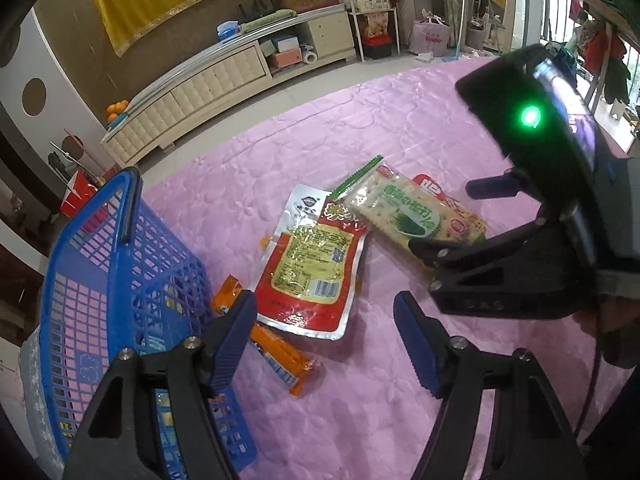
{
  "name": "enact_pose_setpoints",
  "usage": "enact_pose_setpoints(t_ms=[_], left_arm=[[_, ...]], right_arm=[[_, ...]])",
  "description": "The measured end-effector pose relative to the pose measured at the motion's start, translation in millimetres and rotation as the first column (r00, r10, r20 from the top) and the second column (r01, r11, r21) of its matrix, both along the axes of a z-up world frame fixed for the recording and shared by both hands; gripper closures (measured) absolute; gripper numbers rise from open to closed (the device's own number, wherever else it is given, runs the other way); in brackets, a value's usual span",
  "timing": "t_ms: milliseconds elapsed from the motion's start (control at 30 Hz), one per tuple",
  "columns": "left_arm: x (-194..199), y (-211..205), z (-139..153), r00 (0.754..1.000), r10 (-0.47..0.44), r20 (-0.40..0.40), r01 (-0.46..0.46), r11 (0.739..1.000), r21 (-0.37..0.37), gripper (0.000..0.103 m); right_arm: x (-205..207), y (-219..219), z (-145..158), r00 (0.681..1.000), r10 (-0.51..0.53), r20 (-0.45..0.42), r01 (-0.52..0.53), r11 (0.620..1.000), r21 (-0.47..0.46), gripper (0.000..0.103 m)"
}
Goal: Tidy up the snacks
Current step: 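Grasp the green-labeled soda cracker pack with the right tool, then hold the cracker pack with right tool while left tool grasps the red-silver sausage pack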
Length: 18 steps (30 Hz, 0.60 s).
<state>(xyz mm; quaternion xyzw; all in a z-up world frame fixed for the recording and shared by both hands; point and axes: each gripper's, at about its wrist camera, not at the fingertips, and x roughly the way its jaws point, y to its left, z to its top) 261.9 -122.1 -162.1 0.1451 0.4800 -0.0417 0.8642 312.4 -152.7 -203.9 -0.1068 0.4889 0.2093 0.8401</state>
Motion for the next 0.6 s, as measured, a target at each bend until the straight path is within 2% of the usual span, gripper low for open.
enact_pose_setpoints(t_ms=[200, 267, 333, 600], left_arm=[[8, 1, -3, 1.0, -0.001, -0.002, 0.001, 1.0, 0.017, 0.034], [11, 0, -4, 1.0, 0.002, -0.003, -0.002, 1.0, 0.021, 0.034], [13, 1, -4, 1.0, 0.003, -0.003, -0.003, 1.0, 0.023, 0.034], [17, 3, 2, 1.0, -0.008, 0.005, 0.007, 0.998, 0.067, 0.034]], right_arm=[[0, 13, -8, 0.999, 0.013, 0.029, -0.012, 0.999, -0.04, 0.021], [-3, 15, -10, 0.999, 0.023, 0.048, -0.021, 0.998, -0.052, 0.028], [-7, 18, -8, 0.996, 0.036, 0.08, -0.031, 0.997, -0.07, 0.045], [-10, -2, 1, 0.999, 0.004, 0.039, -0.005, 0.999, 0.041, 0.046]])
